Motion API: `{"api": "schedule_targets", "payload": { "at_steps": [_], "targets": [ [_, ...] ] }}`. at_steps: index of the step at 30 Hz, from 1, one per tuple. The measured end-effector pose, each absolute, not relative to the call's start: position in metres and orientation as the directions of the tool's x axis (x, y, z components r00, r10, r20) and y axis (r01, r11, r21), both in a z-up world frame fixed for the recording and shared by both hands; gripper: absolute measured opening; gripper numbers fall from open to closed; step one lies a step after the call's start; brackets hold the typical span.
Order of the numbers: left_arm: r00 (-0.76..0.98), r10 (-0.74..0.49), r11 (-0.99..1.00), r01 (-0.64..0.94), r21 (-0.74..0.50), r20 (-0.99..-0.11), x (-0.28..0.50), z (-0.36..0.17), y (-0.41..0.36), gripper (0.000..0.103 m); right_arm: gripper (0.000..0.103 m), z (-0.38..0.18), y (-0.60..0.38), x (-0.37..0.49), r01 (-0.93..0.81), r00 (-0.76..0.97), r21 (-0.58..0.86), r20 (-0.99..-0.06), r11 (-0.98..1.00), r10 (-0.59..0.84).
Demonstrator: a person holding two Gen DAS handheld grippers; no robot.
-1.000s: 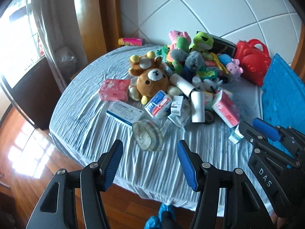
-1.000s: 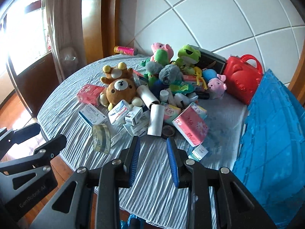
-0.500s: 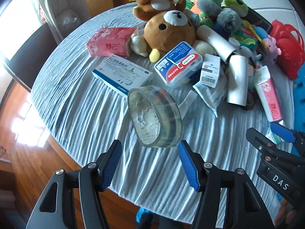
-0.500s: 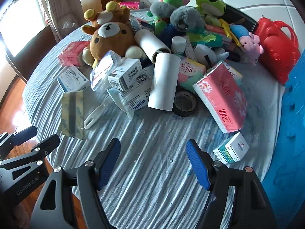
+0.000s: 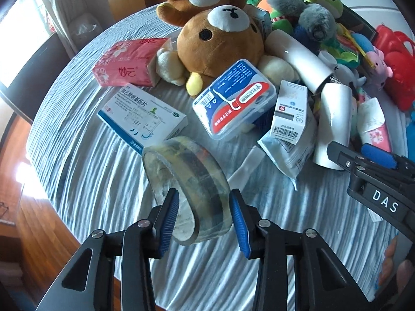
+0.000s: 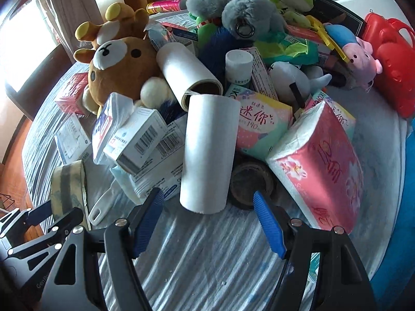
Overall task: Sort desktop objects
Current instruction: 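Grasp the clear tape roll with the left gripper while the right grasps a white paper tube, then lift the tape roll and paper tube and carry them over the blue bin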
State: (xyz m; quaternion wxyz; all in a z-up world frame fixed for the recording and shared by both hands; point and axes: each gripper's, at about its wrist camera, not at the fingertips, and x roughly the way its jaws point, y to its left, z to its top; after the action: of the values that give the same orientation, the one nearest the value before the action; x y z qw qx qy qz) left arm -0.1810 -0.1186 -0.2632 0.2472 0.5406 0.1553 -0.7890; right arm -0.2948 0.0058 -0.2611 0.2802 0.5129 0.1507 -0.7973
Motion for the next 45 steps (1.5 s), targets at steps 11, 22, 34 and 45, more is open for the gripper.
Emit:
{"api": "schedule_targets", "payload": {
  "at_steps": [11, 22, 34, 45],
  "targets": [
    [-0.300, -0.157, -0.859, 0.512, -0.020, -0.941, -0.213, -0.271, -0.134, 0.026, 0.068, -0.272, -0.009, -0.323, 0.551, -0.302, 0.070, -0.912, -0.832, -0.277],
    [-0.320, -0.168, -0.882, 0.471, -0.003, -0.932, -0.227, -0.263, -0.128, 0.011, 0.046, -0.284, -0.026, -0.339, 0.545, -0.285, 0.057, -0.926, -0.836, -0.249],
    [-0.432, -0.196, -0.908, 0.420, -0.004, -0.880, -0.223, -0.216, -0.120, 0.007, 0.045, -0.241, -0.010, -0.327, 0.530, -0.360, 0.066, -0.885, -0.846, -0.295],
    [-0.532, -0.213, -0.924, 0.382, -0.007, -0.820, -0.201, -0.171, -0.113, 0.007, 0.045, -0.190, 0.003, -0.289, 0.528, -0.460, 0.048, -0.824, -0.848, -0.332]
  ]
}}
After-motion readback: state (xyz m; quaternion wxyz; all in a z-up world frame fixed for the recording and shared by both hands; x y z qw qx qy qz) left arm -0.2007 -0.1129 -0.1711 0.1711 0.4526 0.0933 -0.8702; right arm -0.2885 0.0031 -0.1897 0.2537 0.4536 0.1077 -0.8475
